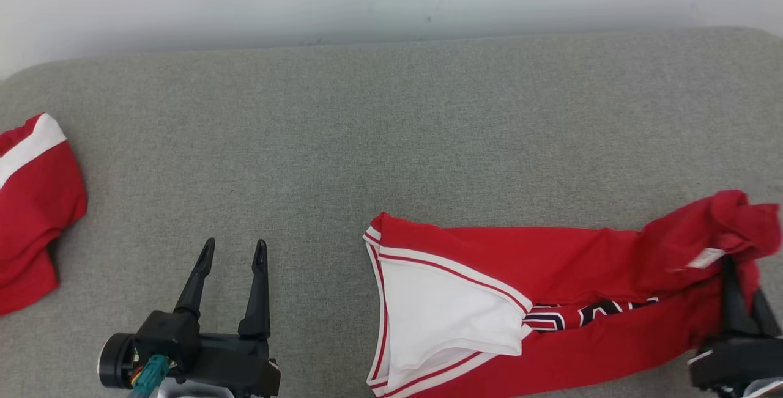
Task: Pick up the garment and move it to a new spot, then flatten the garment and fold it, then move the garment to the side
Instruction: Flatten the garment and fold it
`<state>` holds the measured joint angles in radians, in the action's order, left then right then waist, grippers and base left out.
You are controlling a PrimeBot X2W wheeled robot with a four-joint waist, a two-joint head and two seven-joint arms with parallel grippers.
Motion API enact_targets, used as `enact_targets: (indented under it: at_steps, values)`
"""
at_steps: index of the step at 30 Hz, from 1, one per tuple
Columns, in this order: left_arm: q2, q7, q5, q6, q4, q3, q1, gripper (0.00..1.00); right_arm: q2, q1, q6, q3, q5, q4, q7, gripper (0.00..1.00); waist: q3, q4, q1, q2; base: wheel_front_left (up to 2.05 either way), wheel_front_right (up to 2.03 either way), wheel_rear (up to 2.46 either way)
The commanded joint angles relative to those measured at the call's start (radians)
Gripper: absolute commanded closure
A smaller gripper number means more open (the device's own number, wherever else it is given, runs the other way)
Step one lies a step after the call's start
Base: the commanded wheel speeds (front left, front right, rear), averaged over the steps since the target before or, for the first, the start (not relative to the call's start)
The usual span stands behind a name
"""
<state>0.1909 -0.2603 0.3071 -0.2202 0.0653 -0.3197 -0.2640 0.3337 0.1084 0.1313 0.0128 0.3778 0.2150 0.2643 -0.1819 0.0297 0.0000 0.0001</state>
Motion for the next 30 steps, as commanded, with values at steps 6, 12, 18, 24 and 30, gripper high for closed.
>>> enact_targets:
  at_steps: [6,12,18,24,30]
  values:
    - [-0.001,-0.003,-0.004,0.012,0.007,0.0,0.019,0.0,-0.045,-0.063,-0.001,0.099,-0.039,-0.18,-0.047,1.0,0.014,-0.01,0.0,-0.0001,0.0,0.0,0.0]
    - [-0.006,-0.003,-0.002,0.023,0.019,-0.01,0.011,0.0,-0.095,-0.06,-0.001,0.249,-0.041,-0.286,-0.105,1.0,0.023,0.0,0.0,-0.0001,0.0,0.0,0.0]
    - [-0.014,-0.003,0.005,0.031,0.032,-0.022,0.013,0.0,-0.138,-0.018,-0.001,0.379,-0.009,-0.26,-0.117,1.0,0.034,0.028,0.0,-0.0001,0.0,0.0,0.0]
    - [-0.014,-0.003,0.006,0.031,0.031,-0.025,0.01,0.0,-0.173,0.025,-0.001,0.489,0.03,-0.186,-0.105,1.0,0.027,0.054,0.0,-0.0001,0.0,0.0,0.0]
    - [-0.017,-0.003,0.005,0.031,0.032,-0.026,0.004,0.0,-0.197,0.064,-0.001,0.554,0.062,-0.12,-0.084,1.0,0.019,0.067,0.0,-0.0001,0.0,0.0,0.0]
